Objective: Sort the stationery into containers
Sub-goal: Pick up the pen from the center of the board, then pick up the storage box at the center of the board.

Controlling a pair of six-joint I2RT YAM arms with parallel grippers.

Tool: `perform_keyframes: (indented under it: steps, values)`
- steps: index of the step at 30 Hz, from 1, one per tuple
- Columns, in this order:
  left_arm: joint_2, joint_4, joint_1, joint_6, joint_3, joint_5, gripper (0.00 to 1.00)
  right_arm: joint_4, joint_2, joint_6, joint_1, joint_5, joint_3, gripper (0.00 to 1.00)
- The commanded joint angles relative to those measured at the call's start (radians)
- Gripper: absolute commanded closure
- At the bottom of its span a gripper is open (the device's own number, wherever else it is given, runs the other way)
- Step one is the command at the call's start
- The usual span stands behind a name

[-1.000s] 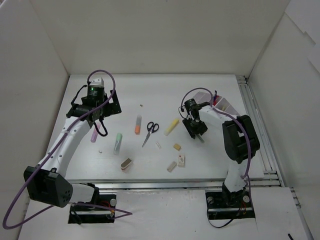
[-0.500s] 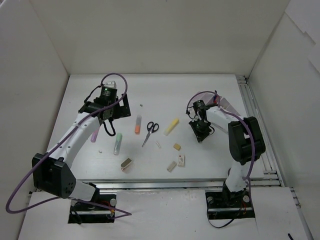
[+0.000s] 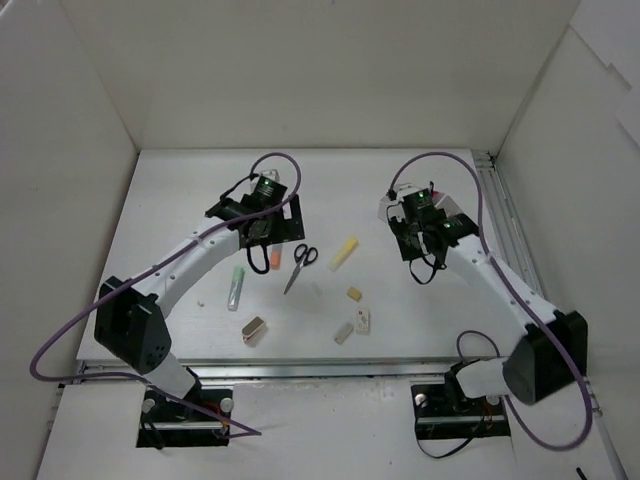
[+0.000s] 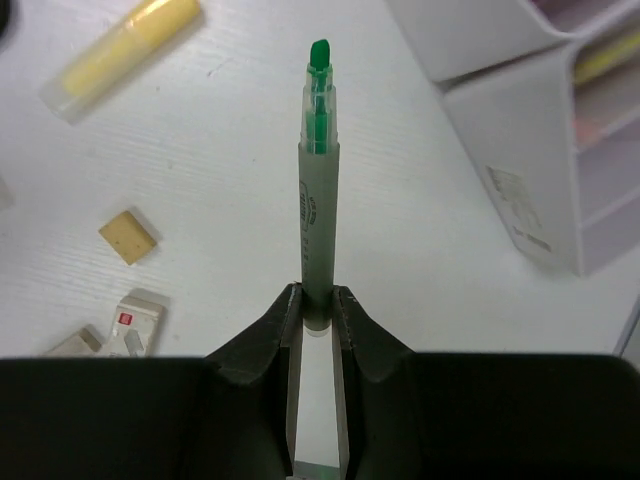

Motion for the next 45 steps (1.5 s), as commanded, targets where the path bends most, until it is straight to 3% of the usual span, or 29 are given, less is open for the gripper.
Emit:
perform_keyframes:
  steps: [1, 8, 18, 22, 35, 37, 45]
  values:
    - [0.046, -0.027, -0.064, -0.148, 0.070, -0.009, 0.04, -0.024, -0.148, 0.139, 0.010, 0.134, -0.069, 1.00]
    - [0.180, -0.088, -0.155, -0.354, 0.096, -0.001, 0.14, -0.029, -0.323, 0.210, 0.031, 0.206, -0.169, 1.00]
    - [0.309, -0.129, -0.230, -0.501, 0.124, 0.003, 0.29, -0.029, -0.374, 0.222, 0.038, 0.183, -0.176, 1.00]
    - [0.352, -0.146, -0.239, -0.534, 0.136, 0.017, 0.41, -0.031, -0.394, 0.228, 0.041, 0.192, -0.186, 1.00]
    - [0.426, -0.159, -0.239, -0.590, 0.125, -0.009, 0.56, -0.029, -0.394, 0.233, 0.051, 0.192, -0.187, 1.00]
    - [0.432, -0.145, -0.248, -0.587, 0.125, -0.003, 0.64, -0.031, -0.390, 0.231, 0.053, 0.192, -0.187, 1.00]
    - [0.434, -0.120, -0.249, -0.577, 0.113, -0.009, 0.79, -0.031, -0.388, 0.231, 0.057, 0.198, -0.189, 1.00]
